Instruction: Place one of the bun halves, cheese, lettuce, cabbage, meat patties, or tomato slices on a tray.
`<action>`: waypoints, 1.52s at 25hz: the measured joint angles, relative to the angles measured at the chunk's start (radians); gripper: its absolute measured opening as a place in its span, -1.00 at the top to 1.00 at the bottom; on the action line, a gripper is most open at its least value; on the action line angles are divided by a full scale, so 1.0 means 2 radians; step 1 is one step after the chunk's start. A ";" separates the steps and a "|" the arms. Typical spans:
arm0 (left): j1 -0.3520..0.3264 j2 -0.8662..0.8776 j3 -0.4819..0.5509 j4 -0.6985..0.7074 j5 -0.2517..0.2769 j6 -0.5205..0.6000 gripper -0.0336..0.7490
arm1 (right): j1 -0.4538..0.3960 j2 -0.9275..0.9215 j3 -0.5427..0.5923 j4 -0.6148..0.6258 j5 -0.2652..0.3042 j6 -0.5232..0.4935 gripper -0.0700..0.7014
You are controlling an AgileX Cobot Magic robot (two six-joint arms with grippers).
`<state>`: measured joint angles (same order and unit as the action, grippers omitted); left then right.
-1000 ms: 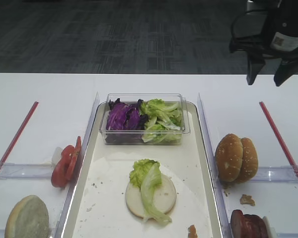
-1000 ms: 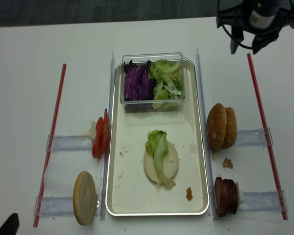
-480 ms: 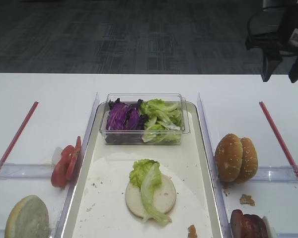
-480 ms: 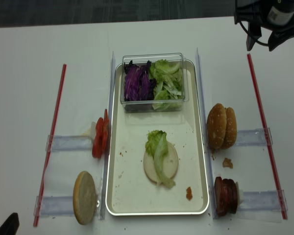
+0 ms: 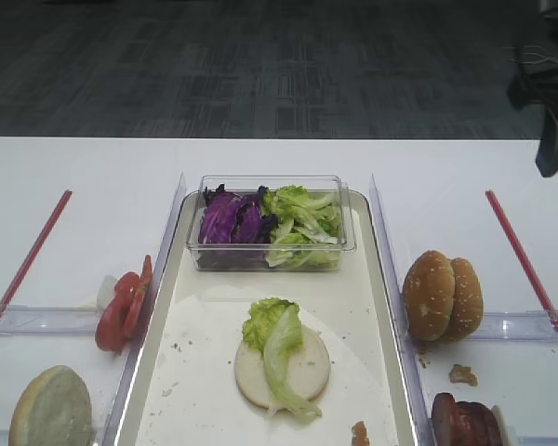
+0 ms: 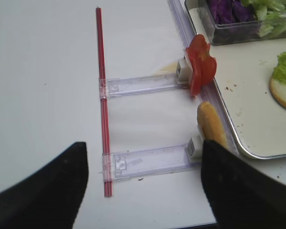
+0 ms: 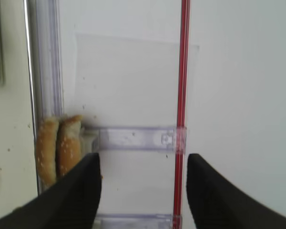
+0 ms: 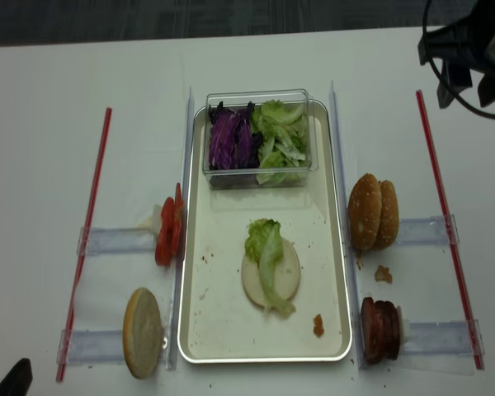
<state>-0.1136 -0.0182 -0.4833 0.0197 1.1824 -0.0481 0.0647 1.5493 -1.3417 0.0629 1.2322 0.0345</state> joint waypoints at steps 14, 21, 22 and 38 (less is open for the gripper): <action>0.000 0.000 0.000 0.000 0.000 0.000 -0.30 | 0.000 -0.272 0.153 -0.009 0.006 -0.012 -0.28; 0.000 0.000 0.000 0.000 0.000 0.000 -0.30 | 0.000 -0.423 0.230 -0.010 0.011 -0.013 -0.28; 0.000 0.000 0.000 0.000 0.000 0.000 -0.30 | 0.000 -0.445 0.241 -0.010 0.012 -0.012 -0.28; 0.000 0.000 0.000 0.000 0.000 0.000 -0.30 | 0.000 -0.678 0.351 -0.025 0.019 -0.013 -0.28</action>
<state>-0.1136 -0.0182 -0.4833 0.0197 1.1824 -0.0481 0.0647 0.1935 -0.6394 0.0122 1.2703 0.0094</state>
